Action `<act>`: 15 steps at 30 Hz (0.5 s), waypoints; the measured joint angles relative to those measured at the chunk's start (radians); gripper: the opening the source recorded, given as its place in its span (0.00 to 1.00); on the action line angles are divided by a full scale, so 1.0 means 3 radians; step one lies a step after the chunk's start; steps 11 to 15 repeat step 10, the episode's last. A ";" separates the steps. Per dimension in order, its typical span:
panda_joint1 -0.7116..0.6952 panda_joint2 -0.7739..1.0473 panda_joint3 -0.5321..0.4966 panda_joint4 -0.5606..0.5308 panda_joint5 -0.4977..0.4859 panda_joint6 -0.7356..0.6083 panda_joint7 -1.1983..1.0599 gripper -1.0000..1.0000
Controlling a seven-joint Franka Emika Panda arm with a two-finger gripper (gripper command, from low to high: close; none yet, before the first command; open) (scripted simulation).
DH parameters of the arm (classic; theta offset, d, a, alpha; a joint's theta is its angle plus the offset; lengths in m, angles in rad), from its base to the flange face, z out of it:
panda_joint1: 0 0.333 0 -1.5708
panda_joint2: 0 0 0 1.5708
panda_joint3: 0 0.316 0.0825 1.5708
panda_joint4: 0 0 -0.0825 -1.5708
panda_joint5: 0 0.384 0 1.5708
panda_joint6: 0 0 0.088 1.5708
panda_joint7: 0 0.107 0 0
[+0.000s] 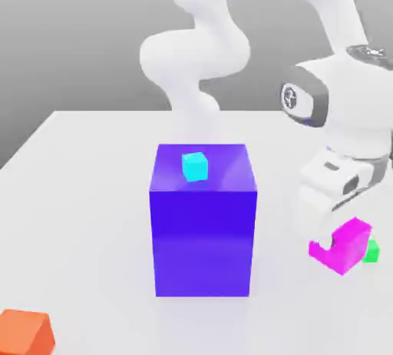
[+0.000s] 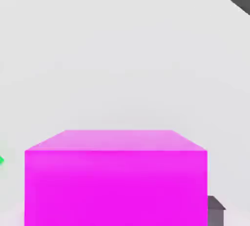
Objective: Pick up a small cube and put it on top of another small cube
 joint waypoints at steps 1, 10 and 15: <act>0.0128 0.0000 0.0052 -0.0007 -0.0033 0.0005 0.0151 0.00; 0.0226 0.0587 -0.0089 0.0016 -0.0350 0.0562 0.0507 1.00; 0.0226 0.0587 -0.0089 0.0016 -0.0350 0.0562 0.0507 1.00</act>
